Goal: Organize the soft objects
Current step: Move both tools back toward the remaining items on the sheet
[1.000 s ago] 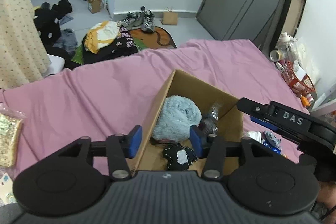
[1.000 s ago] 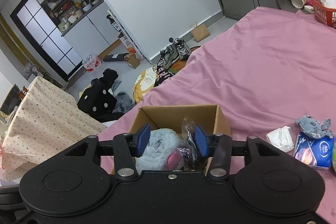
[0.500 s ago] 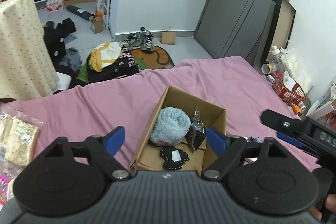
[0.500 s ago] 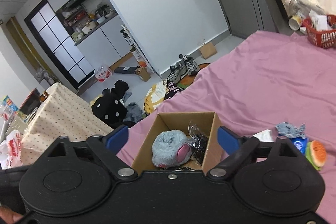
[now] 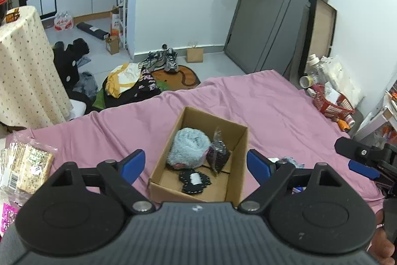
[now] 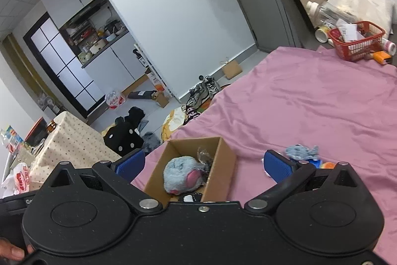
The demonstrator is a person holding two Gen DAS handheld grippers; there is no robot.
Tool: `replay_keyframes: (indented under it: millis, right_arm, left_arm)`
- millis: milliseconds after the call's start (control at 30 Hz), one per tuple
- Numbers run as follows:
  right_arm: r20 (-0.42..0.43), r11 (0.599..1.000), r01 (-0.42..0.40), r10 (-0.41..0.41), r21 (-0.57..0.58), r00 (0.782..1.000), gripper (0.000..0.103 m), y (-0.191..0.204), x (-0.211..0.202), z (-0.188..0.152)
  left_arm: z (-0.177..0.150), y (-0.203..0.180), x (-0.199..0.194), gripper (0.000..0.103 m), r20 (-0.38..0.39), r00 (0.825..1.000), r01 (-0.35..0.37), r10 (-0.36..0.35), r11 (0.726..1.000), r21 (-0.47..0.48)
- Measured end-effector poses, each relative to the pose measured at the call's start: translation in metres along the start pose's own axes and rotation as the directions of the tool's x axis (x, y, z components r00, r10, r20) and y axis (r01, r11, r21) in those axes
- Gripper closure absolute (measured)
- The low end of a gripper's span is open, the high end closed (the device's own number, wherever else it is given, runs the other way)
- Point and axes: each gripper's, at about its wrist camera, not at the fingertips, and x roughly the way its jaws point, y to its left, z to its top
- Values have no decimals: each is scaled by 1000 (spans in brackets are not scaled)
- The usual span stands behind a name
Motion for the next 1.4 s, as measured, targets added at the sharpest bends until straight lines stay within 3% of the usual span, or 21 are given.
replay_keyframes:
  millis: [400, 767, 1133, 1400]
  right_arm:
    - [-1, 998, 37, -37, 45, 999, 0, -47, -27, -16]
    - [-8, 989, 71, -70, 133, 997, 0, -89, -22, -21]
    - [-47, 944, 108, -98, 311, 994, 1, -135, 2, -34]
    - [-87, 900, 101, -70, 423, 994, 14, -165, 23, -40]
  left_arm:
    - [-18, -41, -5, 15, -11, 999, 41, -41, 999, 17]
    - [-43, -82, 17, 15, -22, 998, 66, -66, 997, 41]
    - [-54, -115, 58, 17, -52, 990, 129, -127, 991, 33]
    - [-56, -134, 95, 21, -70, 986, 154, -152, 988, 26]
